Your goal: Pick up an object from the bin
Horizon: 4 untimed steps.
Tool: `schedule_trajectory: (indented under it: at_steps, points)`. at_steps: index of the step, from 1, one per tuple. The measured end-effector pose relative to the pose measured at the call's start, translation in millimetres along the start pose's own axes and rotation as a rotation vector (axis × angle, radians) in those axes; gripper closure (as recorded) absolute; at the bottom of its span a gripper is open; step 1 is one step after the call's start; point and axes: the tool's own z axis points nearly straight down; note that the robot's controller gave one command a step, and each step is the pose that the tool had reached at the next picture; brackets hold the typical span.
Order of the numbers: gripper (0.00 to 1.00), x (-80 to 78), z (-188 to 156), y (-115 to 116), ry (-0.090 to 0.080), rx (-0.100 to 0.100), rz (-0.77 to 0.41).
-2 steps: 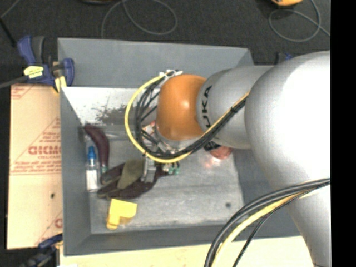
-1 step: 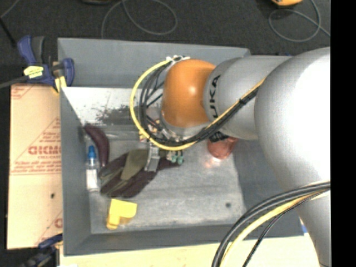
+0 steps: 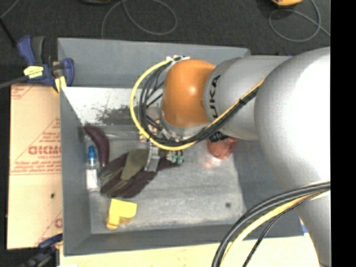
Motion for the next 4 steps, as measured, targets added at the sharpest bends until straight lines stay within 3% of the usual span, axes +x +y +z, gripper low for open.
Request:
schedule_trajectory:
  at_steps: [1, 2, 3, 4]
  points:
    - [1.0, 6.1, -115.2, 5.9, -0.003, -0.001, 0.021]
    - [1.0, 6.2, -115.0, 5.9, -0.003, -0.001, 0.021]
    - [1.0, 13.8, -76.6, 34.9, -0.014, -0.002, 0.004]
    - [1.0, 22.0, -26.4, 62.6, -0.007, -0.001, -0.076]
